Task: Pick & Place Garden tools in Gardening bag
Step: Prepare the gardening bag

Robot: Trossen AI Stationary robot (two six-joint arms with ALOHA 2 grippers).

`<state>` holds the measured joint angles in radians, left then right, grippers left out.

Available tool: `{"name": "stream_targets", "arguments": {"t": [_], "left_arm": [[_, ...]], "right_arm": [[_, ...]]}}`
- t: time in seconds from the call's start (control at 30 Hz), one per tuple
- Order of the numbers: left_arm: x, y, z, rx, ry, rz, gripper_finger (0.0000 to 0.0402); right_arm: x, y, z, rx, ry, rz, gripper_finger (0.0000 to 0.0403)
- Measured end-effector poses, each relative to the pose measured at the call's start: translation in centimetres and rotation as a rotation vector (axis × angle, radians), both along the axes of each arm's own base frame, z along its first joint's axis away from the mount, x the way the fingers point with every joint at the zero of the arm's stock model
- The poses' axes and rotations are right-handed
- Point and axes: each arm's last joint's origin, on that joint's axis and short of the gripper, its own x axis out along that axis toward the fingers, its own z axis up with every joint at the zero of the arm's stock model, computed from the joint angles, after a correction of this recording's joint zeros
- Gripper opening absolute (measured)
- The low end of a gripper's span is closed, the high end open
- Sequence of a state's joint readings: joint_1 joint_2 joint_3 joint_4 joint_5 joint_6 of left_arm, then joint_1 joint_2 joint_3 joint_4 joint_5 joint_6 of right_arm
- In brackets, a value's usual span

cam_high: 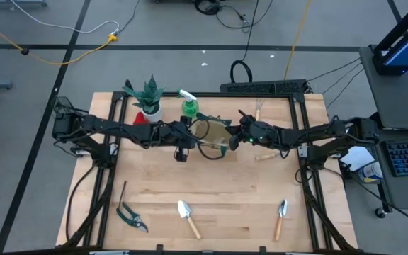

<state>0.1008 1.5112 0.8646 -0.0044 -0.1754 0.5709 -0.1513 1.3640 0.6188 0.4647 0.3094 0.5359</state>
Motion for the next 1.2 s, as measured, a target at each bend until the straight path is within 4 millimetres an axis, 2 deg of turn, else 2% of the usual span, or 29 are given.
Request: {"name": "stream_targets", "arguments": {"t": [0.23,0.4,0.57,0.73,0.83,0.97,1.2], "left_arm": [[0.1,-0.9,0.0,-0.004,-0.001,-0.024,0.0023],[0.1,-1.9,0.0,-0.012,-0.004,-0.051,0.0006],[0.2,-3.0,0.0,-0.045,-0.013,-0.067,0.002],[0.2,-4.2,0.0,-0.117,-0.015,-0.162,0.0006],[0.2,-4.7,0.0,-0.162,-0.019,-0.174,0.0011],[0.2,-5.0,0.0,-0.179,-0.022,-0.175,0.0022],[0.2,-5.3,0.0,-0.298,-0.023,-0.207,0.0008]], "right_arm": [[0.2,0.1,0.4,0.018,-0.055,0.016,0.0004],[0.2,0.2,0.4,0.062,-0.073,0.036,0.0004],[0.2,0.2,0.4,0.074,-0.078,0.031,0.0004],[0.2,0.2,0.4,0.081,-0.083,0.026,0.0004],[0.2,0.2,0.4,0.114,-0.097,0.024,0.0004],[0.3,0.5,0.4,0.198,-0.117,0.101,0.0004],[0.5,1.5,0.4,0.234,-0.111,0.222,0.0004]]}}
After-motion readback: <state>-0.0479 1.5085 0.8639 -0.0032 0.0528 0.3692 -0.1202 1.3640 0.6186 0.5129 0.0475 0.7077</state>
